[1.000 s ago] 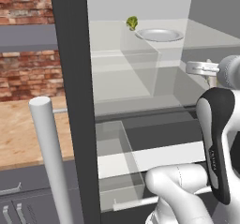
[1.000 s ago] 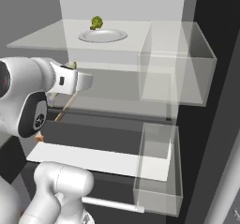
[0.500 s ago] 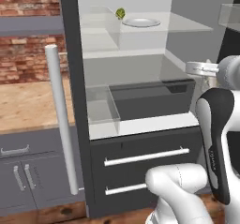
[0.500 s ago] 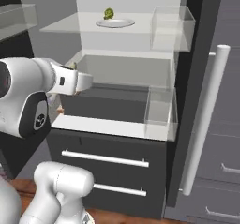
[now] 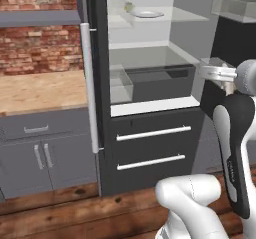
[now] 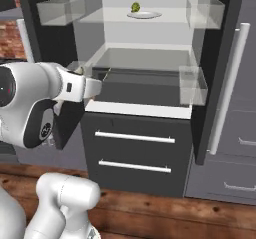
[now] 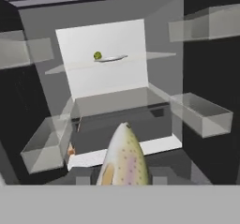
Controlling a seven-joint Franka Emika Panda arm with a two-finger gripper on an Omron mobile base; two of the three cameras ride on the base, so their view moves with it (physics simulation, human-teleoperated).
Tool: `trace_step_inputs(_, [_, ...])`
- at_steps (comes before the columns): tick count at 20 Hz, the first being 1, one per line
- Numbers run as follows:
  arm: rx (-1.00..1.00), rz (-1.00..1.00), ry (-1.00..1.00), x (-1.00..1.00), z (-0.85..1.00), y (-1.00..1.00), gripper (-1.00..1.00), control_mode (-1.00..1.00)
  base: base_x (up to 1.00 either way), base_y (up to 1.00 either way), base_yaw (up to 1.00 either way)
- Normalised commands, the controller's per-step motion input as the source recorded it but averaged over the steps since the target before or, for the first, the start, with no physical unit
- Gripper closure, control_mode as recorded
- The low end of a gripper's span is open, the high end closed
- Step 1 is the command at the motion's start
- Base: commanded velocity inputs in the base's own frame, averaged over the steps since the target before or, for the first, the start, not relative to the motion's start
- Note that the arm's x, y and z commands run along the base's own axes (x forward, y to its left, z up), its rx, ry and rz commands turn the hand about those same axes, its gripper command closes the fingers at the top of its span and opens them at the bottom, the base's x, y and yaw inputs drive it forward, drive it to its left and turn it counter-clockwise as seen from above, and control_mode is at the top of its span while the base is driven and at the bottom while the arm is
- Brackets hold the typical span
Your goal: Retrieve the fish from the fridge and place it on the saucepan with marinade on the stove.
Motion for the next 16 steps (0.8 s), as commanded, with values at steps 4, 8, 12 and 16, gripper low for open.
trace_step_inputs(4, [0.00,0.00,0.00,0.00,0.00,0.00,1.00,1.00,-0.81,1.00,-0.10])
trace_step_inputs(8, [0.00,0.00,0.00,0.00,0.00,0.00,1.00,1.00,-0.87,1.00,-0.10])
trace_step_inputs(12, [0.00,0.00,0.00,0.00,0.00,0.00,1.00,1.00,-1.00,0.83,-0.20])
trace_step_inputs(16, [0.00,0.00,0.00,0.00,0.00,0.00,1.00,1.00,-0.85,0.76,-0.10])
